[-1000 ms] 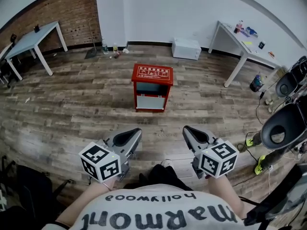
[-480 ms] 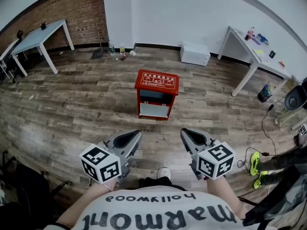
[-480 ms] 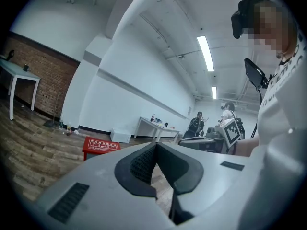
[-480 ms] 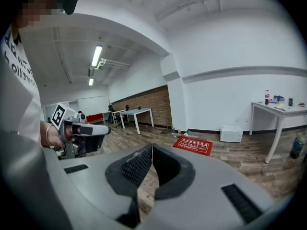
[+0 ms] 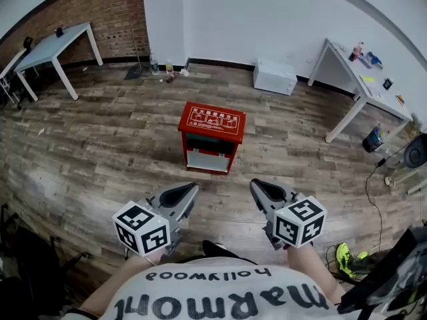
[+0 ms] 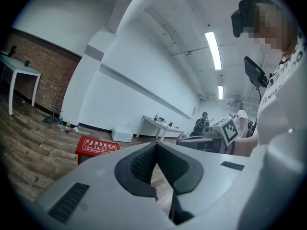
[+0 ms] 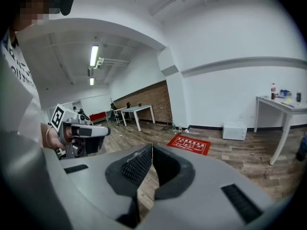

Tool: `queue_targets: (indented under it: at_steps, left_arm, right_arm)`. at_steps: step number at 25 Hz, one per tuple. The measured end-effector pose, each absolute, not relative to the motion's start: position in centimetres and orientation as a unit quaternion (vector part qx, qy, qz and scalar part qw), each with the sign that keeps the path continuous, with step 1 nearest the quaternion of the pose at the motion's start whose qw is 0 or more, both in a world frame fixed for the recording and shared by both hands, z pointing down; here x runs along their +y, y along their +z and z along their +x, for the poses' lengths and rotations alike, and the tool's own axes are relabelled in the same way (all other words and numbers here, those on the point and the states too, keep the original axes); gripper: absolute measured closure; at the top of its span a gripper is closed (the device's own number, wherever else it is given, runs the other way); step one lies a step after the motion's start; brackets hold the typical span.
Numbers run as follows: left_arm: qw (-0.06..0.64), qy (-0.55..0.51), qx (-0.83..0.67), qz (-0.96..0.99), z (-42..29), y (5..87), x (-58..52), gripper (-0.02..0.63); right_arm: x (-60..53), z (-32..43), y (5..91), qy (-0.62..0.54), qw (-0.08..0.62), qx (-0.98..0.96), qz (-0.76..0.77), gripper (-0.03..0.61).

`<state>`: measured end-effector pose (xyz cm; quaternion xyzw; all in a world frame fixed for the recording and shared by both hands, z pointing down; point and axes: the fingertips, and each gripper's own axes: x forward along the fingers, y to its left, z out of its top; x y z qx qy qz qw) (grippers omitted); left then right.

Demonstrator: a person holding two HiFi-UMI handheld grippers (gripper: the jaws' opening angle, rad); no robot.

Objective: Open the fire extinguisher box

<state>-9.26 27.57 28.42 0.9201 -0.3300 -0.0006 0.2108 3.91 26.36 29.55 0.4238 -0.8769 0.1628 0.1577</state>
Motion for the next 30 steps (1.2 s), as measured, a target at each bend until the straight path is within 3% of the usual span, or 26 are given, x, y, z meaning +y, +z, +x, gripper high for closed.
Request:
queue_targets:
  at_steps: [12, 30]
  left_arm:
    - [0.217, -0.005, -0.352, 0.910, -5.6, 30.2, 23.0, 0.609]
    - [0.250, 0.029, -0.335, 0.908, -5.5, 32.6, 16.1, 0.607]
  right_arm:
    - [21.8, 6.7, 31.9, 0.165, 0.178, -0.890, 0.386, 0.568]
    - [15.3, 5.9, 33.6, 0.201, 0.170, -0.888, 0.378, 0.569]
